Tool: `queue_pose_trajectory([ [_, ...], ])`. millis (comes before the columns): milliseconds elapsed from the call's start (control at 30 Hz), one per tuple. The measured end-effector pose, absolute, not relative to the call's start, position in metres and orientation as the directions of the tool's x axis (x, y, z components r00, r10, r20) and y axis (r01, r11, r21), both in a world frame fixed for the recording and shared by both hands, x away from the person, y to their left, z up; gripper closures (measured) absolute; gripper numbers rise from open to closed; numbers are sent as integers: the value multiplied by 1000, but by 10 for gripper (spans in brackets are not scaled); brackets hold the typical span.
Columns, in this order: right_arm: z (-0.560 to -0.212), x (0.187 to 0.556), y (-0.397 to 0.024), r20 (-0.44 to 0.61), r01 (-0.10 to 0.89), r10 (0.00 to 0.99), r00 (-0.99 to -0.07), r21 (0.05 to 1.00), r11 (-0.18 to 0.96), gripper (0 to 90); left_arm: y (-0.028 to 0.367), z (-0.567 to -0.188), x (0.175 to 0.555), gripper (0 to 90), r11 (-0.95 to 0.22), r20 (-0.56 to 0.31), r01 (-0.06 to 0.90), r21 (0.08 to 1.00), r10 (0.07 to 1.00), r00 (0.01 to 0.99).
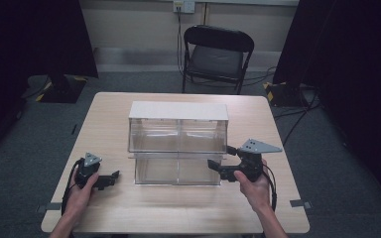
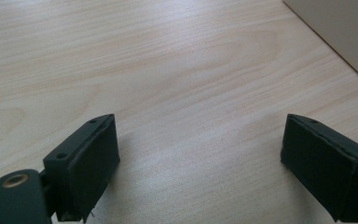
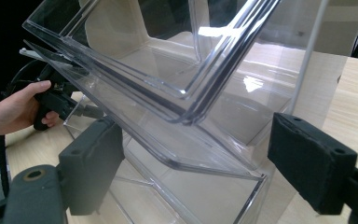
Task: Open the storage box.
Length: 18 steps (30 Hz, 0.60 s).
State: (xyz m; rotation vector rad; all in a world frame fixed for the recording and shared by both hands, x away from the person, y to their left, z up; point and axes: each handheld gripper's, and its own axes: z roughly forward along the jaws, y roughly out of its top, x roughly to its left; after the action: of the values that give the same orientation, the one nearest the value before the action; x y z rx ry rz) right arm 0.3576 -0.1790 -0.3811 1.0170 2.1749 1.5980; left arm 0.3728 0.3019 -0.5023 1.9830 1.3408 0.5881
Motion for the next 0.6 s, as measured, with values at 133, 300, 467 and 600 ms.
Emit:
queue_pose_trajectory([
  [133,-381,357,-179,192,382,666,-721,912,151,177,302,-502,373,107,-253,1,629,735,928,372],
  [300,-381,357,-179,193,382,667,-720,912,148,177,302,-502,373,107,-253,1,629,735,928,372],
  [467,-382,357,-178,193,381,671,-716,913,144,177,302,-502,373,107,-253,1,629,735,928,372],
  [600,-382,357,-178,193,381,671,-715,914,143,176,302,-502,373,107,-249,-3,630,735,929,371],
])
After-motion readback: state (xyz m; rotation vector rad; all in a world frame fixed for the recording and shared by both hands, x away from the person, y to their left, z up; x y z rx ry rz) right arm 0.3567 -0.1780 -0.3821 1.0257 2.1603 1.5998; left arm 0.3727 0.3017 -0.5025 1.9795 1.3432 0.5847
